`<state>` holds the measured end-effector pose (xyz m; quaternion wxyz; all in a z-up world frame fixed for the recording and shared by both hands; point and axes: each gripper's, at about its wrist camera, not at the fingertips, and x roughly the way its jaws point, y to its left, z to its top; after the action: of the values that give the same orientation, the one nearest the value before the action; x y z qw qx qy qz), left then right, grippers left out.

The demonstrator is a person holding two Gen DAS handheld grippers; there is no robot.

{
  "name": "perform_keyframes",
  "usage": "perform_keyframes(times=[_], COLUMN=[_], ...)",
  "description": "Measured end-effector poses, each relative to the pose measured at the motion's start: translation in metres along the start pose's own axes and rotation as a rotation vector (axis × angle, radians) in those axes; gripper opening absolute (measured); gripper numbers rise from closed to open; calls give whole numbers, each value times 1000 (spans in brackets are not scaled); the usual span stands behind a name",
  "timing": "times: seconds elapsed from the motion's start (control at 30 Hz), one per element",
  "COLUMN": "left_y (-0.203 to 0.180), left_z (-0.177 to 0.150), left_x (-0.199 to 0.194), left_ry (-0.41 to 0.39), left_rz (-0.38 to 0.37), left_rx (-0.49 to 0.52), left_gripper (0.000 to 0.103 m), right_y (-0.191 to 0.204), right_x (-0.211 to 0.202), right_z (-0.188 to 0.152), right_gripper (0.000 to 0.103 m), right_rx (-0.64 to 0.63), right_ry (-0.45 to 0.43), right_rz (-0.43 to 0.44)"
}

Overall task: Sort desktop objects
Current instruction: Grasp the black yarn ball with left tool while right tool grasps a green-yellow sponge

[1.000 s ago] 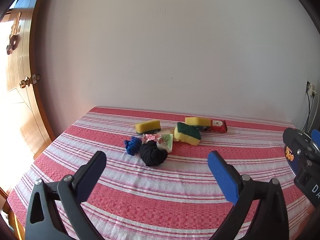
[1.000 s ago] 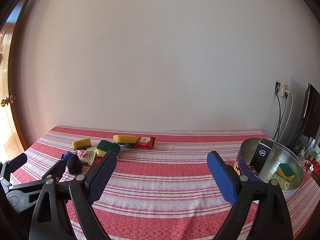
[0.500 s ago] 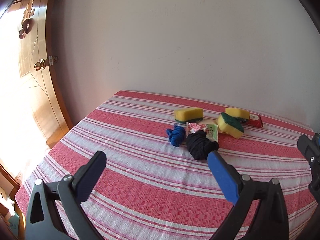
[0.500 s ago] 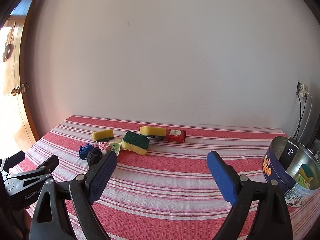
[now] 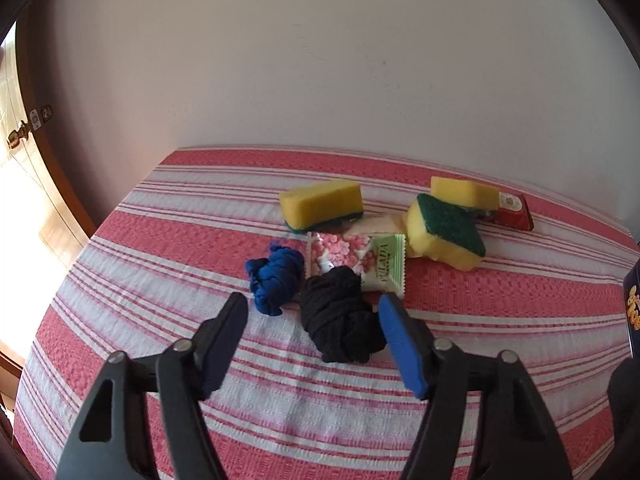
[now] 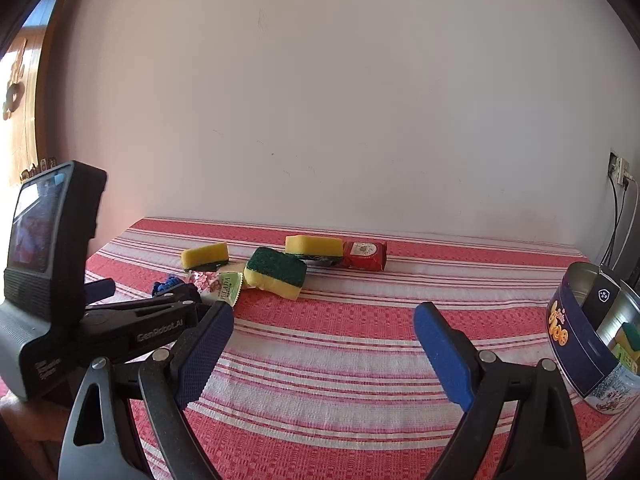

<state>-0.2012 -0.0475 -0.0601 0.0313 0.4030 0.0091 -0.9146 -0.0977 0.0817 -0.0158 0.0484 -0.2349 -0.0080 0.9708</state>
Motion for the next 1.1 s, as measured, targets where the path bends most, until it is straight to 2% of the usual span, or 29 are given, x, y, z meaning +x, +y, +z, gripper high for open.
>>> perform_keyframes(times=[0.07, 0.2, 0.27, 0.33, 0.5, 0.53, 0.57, 0.63, 0.73, 0.8, 0.87, 1.0, 1.1], left_y=[0, -4, -1, 4, 24, 26, 28, 28, 25, 23, 20, 28, 31], left_z=[1, 6, 1, -3, -8, -9, -10, -11, -10, -10, -11, -11, -10], left_x=[12, 16, 17, 15, 11, 11, 11, 11, 14, 17, 18, 18, 11], left_ry=[31, 9, 0, -12, 12, 21, 28, 31, 3, 8, 21, 28, -16], left_rz=[-64, -30, -86, -128, -232, -246, -244, -203, -160, -168, -238, -279, -227], left_rx=[-26, -3, -1, -9, -55, -54, -52, -51, -26, -19, -17, -65, -77], left_gripper=[57, 57, 47, 47, 45, 50, 62, 76, 77, 74, 47, 46, 45], right_y=[-4, -11, -14, -16, -10, -8, -5, -2, 0, 2, 3, 9, 18], right_x=[5, 21, 32, 47, 74, 78, 81, 91, 108, 117, 127, 143, 157], right_z=[1, 6, 10, 14, 17, 17, 16, 16, 16, 16, 17, 23, 29], right_gripper=[93, 93, 93, 93, 93, 93, 93, 93, 93, 93, 93, 93, 93], right_rx=[-2, 4, 24, 53, 73, 73, 72, 79, 107, 125, 144, 175, 164], right_ry=[8, 42, 70, 104, 153, 160, 168, 188, 223, 241, 253, 277, 281], right_rz=[-10, 6, 39, 82, 95, 102, 110, 126, 161, 177, 185, 219, 200])
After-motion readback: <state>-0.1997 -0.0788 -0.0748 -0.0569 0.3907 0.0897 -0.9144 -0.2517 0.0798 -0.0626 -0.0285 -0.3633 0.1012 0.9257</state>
